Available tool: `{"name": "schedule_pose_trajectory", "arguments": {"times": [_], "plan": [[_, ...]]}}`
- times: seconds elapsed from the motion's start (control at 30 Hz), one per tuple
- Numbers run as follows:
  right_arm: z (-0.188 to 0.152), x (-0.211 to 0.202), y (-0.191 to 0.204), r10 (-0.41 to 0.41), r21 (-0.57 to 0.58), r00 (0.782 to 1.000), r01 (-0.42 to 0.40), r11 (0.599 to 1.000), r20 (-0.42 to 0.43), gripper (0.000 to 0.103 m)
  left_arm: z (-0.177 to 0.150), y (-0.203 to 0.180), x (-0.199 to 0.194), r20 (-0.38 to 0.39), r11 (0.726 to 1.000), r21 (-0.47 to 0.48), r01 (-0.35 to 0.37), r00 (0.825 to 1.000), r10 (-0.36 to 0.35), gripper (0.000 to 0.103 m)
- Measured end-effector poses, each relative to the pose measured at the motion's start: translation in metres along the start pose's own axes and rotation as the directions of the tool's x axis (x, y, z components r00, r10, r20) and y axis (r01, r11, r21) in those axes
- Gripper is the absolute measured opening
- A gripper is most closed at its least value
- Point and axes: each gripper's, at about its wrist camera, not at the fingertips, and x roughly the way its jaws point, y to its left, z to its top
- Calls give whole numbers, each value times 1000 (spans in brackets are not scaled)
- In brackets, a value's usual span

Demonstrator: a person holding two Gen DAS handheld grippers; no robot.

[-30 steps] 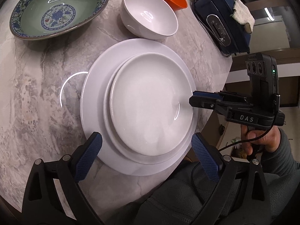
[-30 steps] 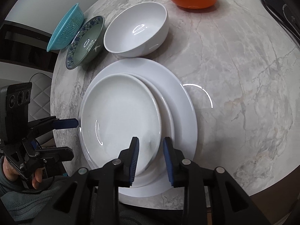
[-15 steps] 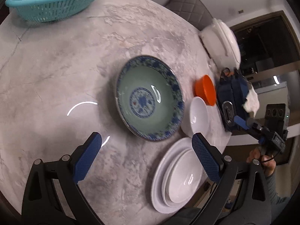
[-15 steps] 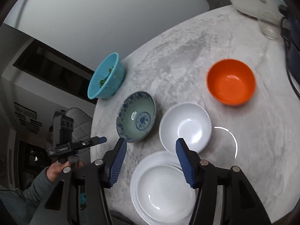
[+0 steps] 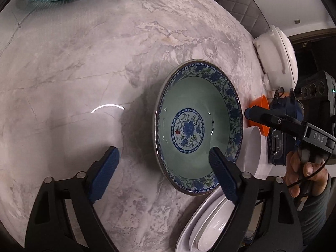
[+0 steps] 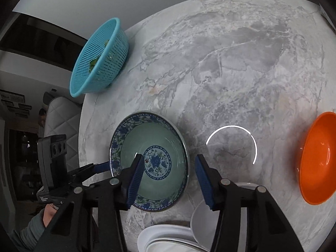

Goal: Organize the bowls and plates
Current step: 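Move both grippers to the rim of the blue-patterned bowl, then pinch the blue-patterned bowl rim with the left gripper while the right gripper pinches it, then carry the blue-patterned bowl toward the rice cooker, lower it, open both grippers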

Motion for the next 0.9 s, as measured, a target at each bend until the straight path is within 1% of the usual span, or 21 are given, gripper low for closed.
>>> {"name": "schedule_pose_trajectory", "arguments": {"times": [0.07,0.13,0.17,0.23,0.27,0.3,0.33,0.37,0.4,0.43,0.5,0.57,0.7,0.9], "plan": [[3,9,-3,-17,3,1000,17,1000,-20,52,4,-3,6,0,999,12,-32,1000,32,74],[6,16,-6,-36,15,998,37,999,-43,49,7,-5,9,1,999,17,-46,999,46,71],[6,18,-8,-43,17,998,44,999,-49,49,8,-5,11,-1,999,18,-50,999,50,66],[6,22,-9,-52,14,997,53,998,-64,44,10,-8,13,0,998,19,-58,998,58,60],[6,24,-9,-61,13,996,62,998,-71,42,11,-9,14,0,998,24,-63,998,63,54],[7,27,-9,-67,13,995,68,998,-77,38,12,-10,16,-3,998,27,-64,998,64,46],[6,29,-9,-67,15,994,69,998,-84,34,13,-10,18,-8,998,27,-59,998,59,40],[6,31,-10,-66,16,994,68,998,-91,32,13,-10,19,-12,998,26,-58,998,58,30],[6,33,-10,-69,15,993,71,997,-98,29,15,-10,21,-15,998,26,-59,998,60,27],[5,35,-10,-67,14,992,68,998,-106,23,15,-10,22,-14,998,26,-55,998,55,26],[4,40,-10,-61,14,991,63,998,-121,17,16,-11,25,-22,998,28,-50,998,50,16],[2,42,-8,-64,10,990,65,998,-126,14,16,-11,24,-18,998,31,-58,998,58,16],[-1,43,-7,-55,15,991,58,998,-121,11,18,-11,21,-3,997,36,-75,997,75,15],[-3,38,-1,-50,11,994,52,999,-97,10,17,-21,9,24,994,66,-87,996,86,15]]}}
